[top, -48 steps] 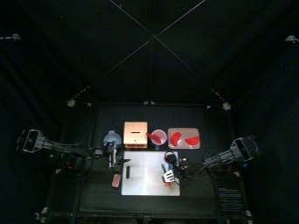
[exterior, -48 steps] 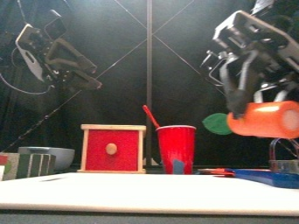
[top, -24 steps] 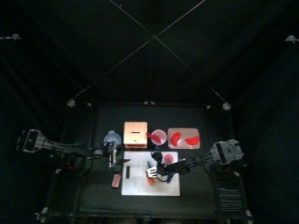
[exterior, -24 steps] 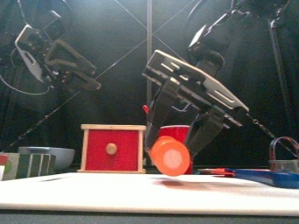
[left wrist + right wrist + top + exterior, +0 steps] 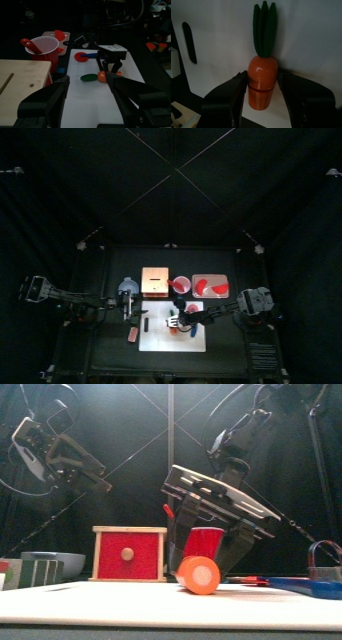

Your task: Place carrot on cutting board

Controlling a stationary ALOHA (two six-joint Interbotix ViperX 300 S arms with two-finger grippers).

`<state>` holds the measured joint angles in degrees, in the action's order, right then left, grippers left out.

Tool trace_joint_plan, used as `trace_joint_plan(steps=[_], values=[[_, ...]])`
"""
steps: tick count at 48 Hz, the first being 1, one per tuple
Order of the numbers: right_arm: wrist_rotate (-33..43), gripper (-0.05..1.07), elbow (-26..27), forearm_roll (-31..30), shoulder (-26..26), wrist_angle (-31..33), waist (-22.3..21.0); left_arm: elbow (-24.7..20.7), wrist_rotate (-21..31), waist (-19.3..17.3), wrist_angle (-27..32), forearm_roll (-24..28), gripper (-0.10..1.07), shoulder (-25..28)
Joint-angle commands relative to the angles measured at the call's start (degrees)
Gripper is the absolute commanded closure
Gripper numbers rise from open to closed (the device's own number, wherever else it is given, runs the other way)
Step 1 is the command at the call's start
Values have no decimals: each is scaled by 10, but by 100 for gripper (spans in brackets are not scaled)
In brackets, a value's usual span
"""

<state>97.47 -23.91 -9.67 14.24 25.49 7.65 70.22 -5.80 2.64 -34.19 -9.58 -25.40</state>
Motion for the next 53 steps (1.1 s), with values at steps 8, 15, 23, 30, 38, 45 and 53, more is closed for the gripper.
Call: trace_joint_plan(steps=[8,15,23,30,38,45,53], values=[[1,16,15,-1,-25,11,-5,-10,1,2,-2,2,5,-2],[0,4,10,13,-25,13,-5,-8,-1,4,-2,2,5,-7],[-3,1,16,12,-27,25,-4,-5,-1,5,-2,1,5,-7],[-1,1,27,-10,-34,37,-4,-5,-1,4,-2,1,5,-7],[-4,1,48,-21,-45,34,-4,-4,-1,4,-2,1,5,-7],[-1,1,51,-40,-56,44,-2,-4,-1,5,-2,1,5,-7],[-1,1,28,-62,-81,72,-3,-6,0,5,-2,1,5,-7]])
